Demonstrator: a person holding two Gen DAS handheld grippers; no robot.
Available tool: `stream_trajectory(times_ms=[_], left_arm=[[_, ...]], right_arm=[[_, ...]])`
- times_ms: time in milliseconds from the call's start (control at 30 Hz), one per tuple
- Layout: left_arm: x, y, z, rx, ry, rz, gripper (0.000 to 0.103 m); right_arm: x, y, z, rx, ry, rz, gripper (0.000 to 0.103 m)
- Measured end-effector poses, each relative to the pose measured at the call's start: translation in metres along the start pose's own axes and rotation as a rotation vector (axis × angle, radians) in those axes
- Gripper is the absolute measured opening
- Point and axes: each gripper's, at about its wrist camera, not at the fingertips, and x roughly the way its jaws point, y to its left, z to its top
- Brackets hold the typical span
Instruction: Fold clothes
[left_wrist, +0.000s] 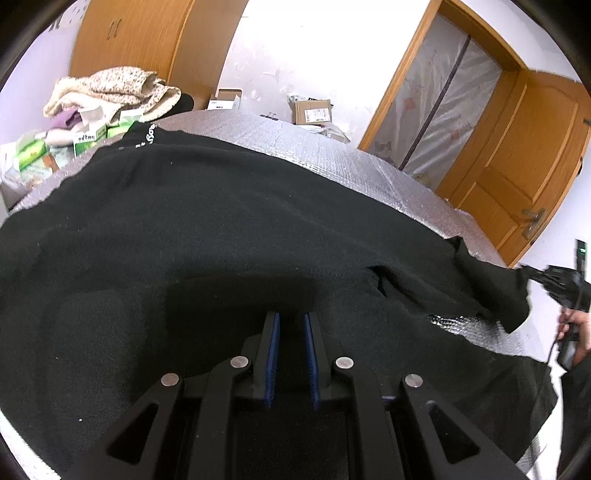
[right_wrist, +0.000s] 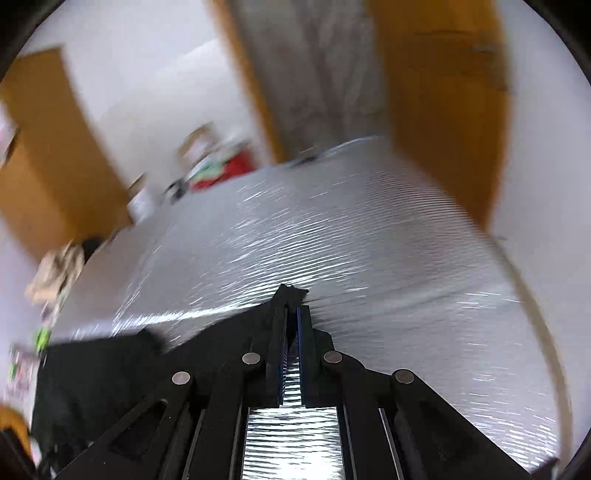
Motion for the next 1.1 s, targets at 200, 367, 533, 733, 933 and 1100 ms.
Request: stream_trajectory(times_ms=[200,367,533,733,933,1100], left_arm=[[-0.025,-0.018,0.009,0.014,-0.123,-0.008,0.014],[-0.059,-0.029,0.027,0.038,-0.268,0.014,0.017],[-0.072,-0.038,0.037,0.077,-0.320,0.038,0.018],[-0.053,-0.037,0.038,0.085,-0.247,0.040,0.018],[-0.038,-0.039,0.036,0.086,-0.219,0.044,0.018],[-0.027,-0.040,0.036,0.078,-0.200,0.052,0.018]], right_arm=[[-0.036,-0.059,-0.012,0.109,-0.044,-0.151,0.009],[-0.054,-0.080,-0.016,0.141,-0.073,-0.192,0.010],[-0.063,-0.069,-0.011,0.105,-0.149,-0.191,0.015],[-0.005,-0.048,-0.021,-0.040,0.101,-0.093,0.024],[0.033,-0.041,-0.026,-0.149,0.198,-0.147,0.024],[0.054,-0.048,-0.002,-0.151,0.199,-0.182,0.024]])
